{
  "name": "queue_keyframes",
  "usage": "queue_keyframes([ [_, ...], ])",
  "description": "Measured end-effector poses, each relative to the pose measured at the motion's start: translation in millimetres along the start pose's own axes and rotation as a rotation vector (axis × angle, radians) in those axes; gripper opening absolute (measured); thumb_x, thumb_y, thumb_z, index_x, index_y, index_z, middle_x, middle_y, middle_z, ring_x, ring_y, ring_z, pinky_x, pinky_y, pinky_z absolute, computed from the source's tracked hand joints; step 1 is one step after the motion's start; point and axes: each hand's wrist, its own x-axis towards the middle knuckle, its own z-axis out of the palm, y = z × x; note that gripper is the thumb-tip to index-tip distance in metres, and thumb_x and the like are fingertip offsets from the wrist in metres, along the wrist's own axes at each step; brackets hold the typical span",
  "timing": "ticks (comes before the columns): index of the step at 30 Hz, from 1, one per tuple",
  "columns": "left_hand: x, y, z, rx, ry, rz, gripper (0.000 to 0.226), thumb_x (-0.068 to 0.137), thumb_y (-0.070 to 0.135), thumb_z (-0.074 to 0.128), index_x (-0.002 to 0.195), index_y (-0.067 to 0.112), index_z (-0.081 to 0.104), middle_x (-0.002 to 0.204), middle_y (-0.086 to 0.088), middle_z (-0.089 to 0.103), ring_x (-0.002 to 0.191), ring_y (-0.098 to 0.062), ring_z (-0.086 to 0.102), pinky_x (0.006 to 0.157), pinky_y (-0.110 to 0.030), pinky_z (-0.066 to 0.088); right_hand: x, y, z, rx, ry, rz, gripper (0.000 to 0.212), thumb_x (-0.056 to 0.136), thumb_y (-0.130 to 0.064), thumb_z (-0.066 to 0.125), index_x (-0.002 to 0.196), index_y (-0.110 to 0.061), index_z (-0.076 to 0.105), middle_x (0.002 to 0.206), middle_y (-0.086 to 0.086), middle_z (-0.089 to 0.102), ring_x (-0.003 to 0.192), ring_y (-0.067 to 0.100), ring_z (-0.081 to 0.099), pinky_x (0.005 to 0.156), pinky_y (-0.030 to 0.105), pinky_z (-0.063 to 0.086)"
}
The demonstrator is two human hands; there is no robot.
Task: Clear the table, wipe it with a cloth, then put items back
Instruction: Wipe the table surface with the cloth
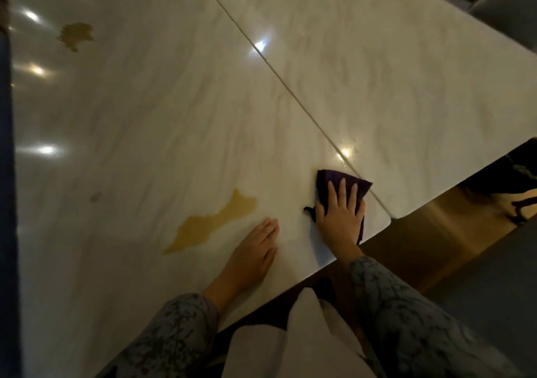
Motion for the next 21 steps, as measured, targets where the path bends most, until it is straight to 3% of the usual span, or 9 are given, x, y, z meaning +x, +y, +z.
queue_keyframes([
  [5, -57, -21, -11, 0.093, 0.028, -0.009, 0.055, 0.100, 0.035, 0.035, 0.144, 0.003, 0.041, 0.153, -0.010, 0.037, 0.146, -0.023, 0.022, 0.121, -0.028, 0.002, -58, -59, 19, -0.007, -0.014, 0.016, 0.063, 0.099, -0.051, 0.021, 0.155, -0.024, 0.012, 0.163, 0.007, 0.003, 0.149, 0.030, -0.009, 0.120, 0.051, -0.002],
  [8, -108, -43, -21, 0.080, 0.134, -0.179, 0.058, 0.099, 0.043, 0.035, 0.148, 0.012, 0.035, 0.157, -0.003, 0.027, 0.149, -0.021, 0.014, 0.121, -0.038, 0.005, -96, -88, 28, -0.023, -0.047, -0.027, 0.066, 0.096, -0.054, 0.016, 0.155, -0.025, 0.011, 0.163, 0.006, 0.003, 0.149, 0.031, -0.009, 0.120, 0.052, 0.000],
  [13, -176, -94, -49, 0.237, 0.254, -0.470, 0.061, 0.094, 0.048, 0.038, 0.141, 0.010, 0.046, 0.152, -0.014, 0.037, 0.144, -0.031, 0.028, 0.118, -0.051, 0.009, -142, -126, 47, -0.041, -0.067, -0.148, 0.067, 0.095, -0.055, 0.023, 0.153, -0.022, 0.025, 0.161, 0.009, 0.018, 0.149, 0.033, 0.005, 0.119, 0.054, 0.009],
  [17, -198, -119, -55, 0.296, 0.300, -0.614, 0.067, 0.096, 0.055, 0.030, 0.138, 0.007, 0.050, 0.148, -0.018, 0.042, 0.141, -0.034, 0.034, 0.115, -0.056, 0.019, -132, -116, 46, -0.082, -0.074, -0.253, 0.067, 0.092, -0.053, 0.020, 0.153, -0.026, 0.022, 0.162, 0.003, 0.014, 0.150, 0.026, 0.001, 0.120, 0.045, 0.001],
  [21, -197, -117, -51, 0.315, 0.330, -0.624, 0.062, 0.094, 0.050, 0.038, 0.135, 0.007, 0.053, 0.146, -0.018, 0.045, 0.139, -0.034, 0.037, 0.114, -0.055, 0.023, -104, -110, 40, 0.031, -0.001, -0.054, 0.059, 0.095, -0.043, 0.030, 0.151, -0.028, 0.028, 0.162, 0.002, 0.015, 0.150, 0.023, 0.002, 0.122, 0.045, 0.003],
])
